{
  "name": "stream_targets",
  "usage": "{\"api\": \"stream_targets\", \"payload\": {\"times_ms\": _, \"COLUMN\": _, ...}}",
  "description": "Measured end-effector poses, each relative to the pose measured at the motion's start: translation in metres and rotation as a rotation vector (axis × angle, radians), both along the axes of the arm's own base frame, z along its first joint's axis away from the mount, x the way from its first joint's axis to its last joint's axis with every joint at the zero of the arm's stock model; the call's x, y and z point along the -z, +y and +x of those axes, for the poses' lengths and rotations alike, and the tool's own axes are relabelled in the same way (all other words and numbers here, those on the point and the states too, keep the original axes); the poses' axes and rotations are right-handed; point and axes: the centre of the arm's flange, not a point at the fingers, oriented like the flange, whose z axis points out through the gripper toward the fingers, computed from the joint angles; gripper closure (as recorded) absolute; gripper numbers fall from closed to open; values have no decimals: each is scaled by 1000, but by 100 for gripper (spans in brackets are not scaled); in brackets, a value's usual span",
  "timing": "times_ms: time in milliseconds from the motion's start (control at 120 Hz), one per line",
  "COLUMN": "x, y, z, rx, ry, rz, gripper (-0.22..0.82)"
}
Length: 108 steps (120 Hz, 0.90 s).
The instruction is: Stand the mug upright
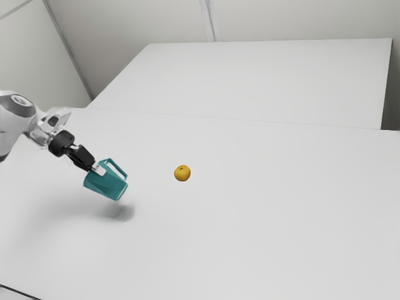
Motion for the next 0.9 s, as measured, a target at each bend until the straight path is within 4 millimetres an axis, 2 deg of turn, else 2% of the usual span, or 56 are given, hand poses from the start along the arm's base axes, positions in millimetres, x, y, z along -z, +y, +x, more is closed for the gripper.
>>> {"api": "stream_targets", "payload": {"times_ms": 183, "x": -49, "y": -45, "z": 42, "rx": 131, "ry": -13, "rz": 257, "gripper": 78}}
{"api": "stream_targets", "payload": {"times_ms": 283, "x": -68, "y": -65, "z": 63, "rx": 170, "ry": -16, "rz": 401, "gripper": 78}}
{"api": "stream_targets", "payload": {"times_ms": 392, "x": -87, "y": -100, "z": 86, "rx": 212, "ry": -24, "rz": 551, "gripper": 78}}
{"api": "stream_targets", "payload": {"times_ms": 525, "x": -81, "y": -110, "z": 108, "rx": 181, "ry": 1, "rz": 653, "gripper": 78}}
{"api": "stream_targets", "payload": {"times_ms": 658, "x": -63, "y": -123, "z": 126, "rx": 143, "ry": 9, "rz": 734, "gripper": 78}}
{"api": "stream_targets", "payload": {"times_ms": 900, "x": -27, "y": -138, "z": 140, "rx": 61, "ry": 47, "rz": 818, "gripper": 78}}
